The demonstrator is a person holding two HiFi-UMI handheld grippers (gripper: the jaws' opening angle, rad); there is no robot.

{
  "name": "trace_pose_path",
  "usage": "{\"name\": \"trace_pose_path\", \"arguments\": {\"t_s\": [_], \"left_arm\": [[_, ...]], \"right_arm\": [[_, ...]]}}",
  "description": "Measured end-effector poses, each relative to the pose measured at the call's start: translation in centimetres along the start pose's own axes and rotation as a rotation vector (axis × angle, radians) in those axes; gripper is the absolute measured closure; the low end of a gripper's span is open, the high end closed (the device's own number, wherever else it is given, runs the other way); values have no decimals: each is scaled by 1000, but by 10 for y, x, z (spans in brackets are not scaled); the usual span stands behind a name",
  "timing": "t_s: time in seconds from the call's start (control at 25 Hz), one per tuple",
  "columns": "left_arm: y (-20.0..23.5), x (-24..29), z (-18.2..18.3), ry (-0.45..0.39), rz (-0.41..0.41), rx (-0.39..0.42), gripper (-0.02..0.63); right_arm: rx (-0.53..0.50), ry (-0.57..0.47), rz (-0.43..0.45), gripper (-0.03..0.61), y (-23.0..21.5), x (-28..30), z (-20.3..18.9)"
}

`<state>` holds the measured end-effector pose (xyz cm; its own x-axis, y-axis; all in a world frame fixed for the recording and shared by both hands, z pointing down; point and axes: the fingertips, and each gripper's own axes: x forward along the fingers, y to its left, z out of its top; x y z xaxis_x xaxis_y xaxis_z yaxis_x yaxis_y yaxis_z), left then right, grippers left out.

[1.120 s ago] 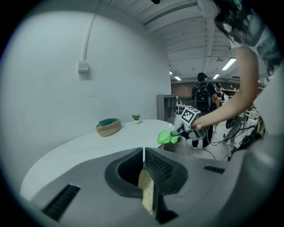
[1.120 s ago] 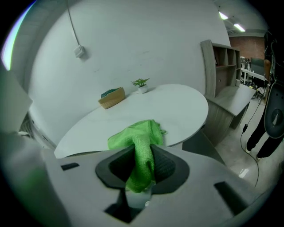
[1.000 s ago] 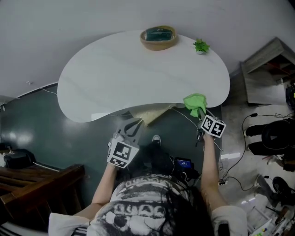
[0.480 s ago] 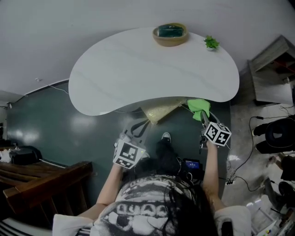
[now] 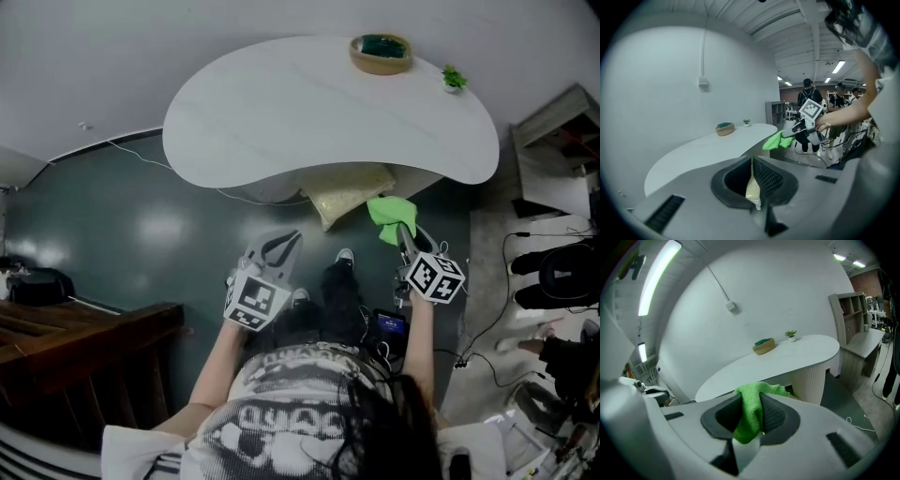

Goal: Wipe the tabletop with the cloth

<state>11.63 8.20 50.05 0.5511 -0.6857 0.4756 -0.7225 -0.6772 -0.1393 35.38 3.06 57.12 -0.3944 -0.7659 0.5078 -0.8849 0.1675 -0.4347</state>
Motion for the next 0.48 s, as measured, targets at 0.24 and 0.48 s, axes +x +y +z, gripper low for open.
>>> {"name": "trace_pose_path", "arguments": {"t_s": [0.24, 0.48], "left_arm": [[-5, -48, -30, -24, 43, -16, 600], [-21, -86, -56, -39, 48, -64, 600]], "right_arm": [[-70, 33, 99, 485, 75, -13, -48], [-119, 47, 166, 485, 133, -30, -82]]}}
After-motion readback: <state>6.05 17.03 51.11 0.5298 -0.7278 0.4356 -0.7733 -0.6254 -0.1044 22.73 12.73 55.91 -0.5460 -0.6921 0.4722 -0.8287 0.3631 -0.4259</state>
